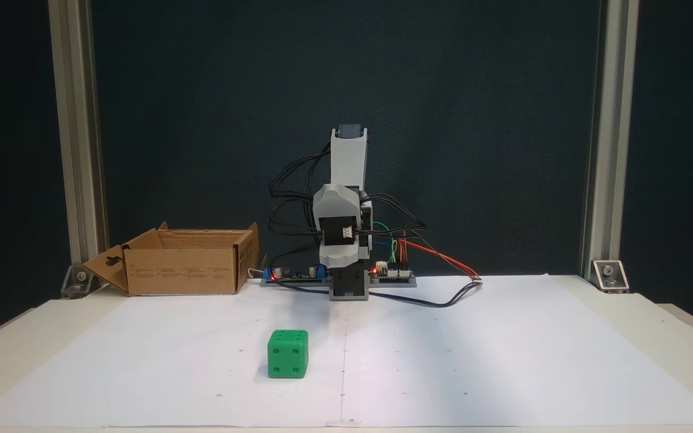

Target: Grasp a green dice and put it in the bin.

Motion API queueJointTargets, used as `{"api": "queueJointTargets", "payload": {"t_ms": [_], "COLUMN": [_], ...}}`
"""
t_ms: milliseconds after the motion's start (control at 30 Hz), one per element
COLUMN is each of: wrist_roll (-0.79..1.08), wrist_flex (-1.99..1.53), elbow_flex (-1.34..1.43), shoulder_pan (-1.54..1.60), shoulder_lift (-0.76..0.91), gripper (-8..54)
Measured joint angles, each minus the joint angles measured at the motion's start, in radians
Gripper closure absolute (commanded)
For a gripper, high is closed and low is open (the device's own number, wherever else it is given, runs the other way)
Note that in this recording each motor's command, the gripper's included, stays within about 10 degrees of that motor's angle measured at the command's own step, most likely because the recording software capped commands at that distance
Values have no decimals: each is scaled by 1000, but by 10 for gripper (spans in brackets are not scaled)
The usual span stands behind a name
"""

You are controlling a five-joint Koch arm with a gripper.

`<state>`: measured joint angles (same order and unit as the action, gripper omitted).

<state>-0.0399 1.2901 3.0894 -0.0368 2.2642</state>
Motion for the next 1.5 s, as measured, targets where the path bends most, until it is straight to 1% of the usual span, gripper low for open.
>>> {"api": "queueJointTargets", "payload": {"t_ms": [1233,1333,1500], "wrist_roll": [8,8,8], "wrist_flex": [0,-51,-272], "elbow_flex": [-5,-46,-107], "shoulder_pan": [-5,-18,-41], "shoulder_lift": [0,0,0], "gripper": [24,25,25]}}
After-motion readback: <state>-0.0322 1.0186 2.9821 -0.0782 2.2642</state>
